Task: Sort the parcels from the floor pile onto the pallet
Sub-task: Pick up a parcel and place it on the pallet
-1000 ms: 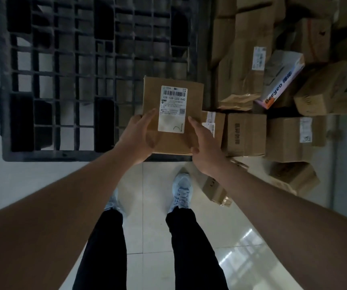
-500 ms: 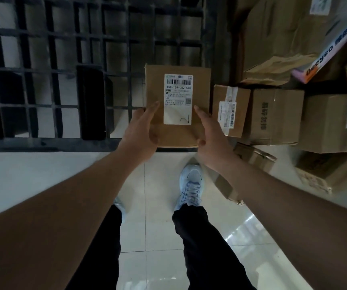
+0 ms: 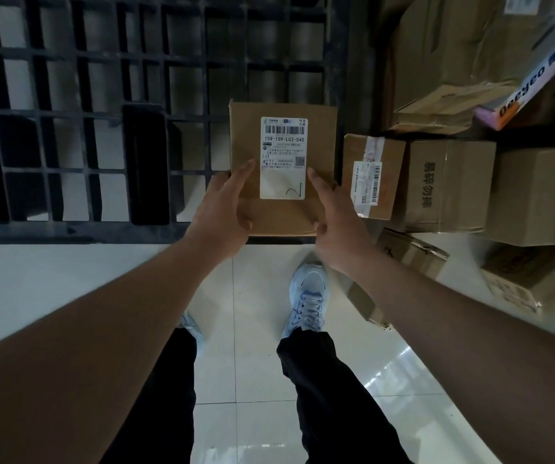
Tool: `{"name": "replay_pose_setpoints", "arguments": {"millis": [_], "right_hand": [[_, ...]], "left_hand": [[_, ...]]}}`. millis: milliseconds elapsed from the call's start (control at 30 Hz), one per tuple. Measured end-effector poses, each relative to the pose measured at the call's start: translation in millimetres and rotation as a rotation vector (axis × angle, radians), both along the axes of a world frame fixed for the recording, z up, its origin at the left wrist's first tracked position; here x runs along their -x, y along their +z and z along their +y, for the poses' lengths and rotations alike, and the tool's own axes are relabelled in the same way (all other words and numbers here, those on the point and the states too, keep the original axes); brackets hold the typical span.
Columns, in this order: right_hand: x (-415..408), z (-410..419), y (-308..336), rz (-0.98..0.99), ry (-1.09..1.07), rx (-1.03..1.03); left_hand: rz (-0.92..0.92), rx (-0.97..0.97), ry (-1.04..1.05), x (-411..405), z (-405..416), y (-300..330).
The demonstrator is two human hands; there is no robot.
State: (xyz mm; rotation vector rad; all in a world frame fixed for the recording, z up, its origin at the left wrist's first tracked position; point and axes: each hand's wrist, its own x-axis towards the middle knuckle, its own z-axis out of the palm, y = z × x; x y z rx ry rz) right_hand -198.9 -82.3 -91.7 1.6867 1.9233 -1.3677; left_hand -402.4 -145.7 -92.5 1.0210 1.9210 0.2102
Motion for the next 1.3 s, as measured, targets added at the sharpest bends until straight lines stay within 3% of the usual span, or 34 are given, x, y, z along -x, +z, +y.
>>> {"name": "replay_pose_setpoints", "arguments": {"millis": [200,400,700,1000,1300], "right_hand": [[5.8,6.4,18.0,-0.064,0.071,-0.017],[-1.8,21.2,82.0,-0.021,-0.001,-0.019],[-71.5,22.5,271.8,0.063,-0.137,-0.192],[-139.8,-43.8,476.0,0.011,-0.285,-0.441],[-242.5,-98.1,605.4,-0.053,-0.373,-0.544]], "left_hand": [[0.122,0.062,-0.084,-8.8,12.8,17.0],[0.196,-0.014,-0.213,-22.1,34.9,79.7],[0.167,-0.217,-0.396,-60.6,61.2,276.5],[0.150,-0.462,-0.603,-119.0,27.7,482.4],[0.178,-0.568,-0.787,-205.9,-5.0,600.5]]}}
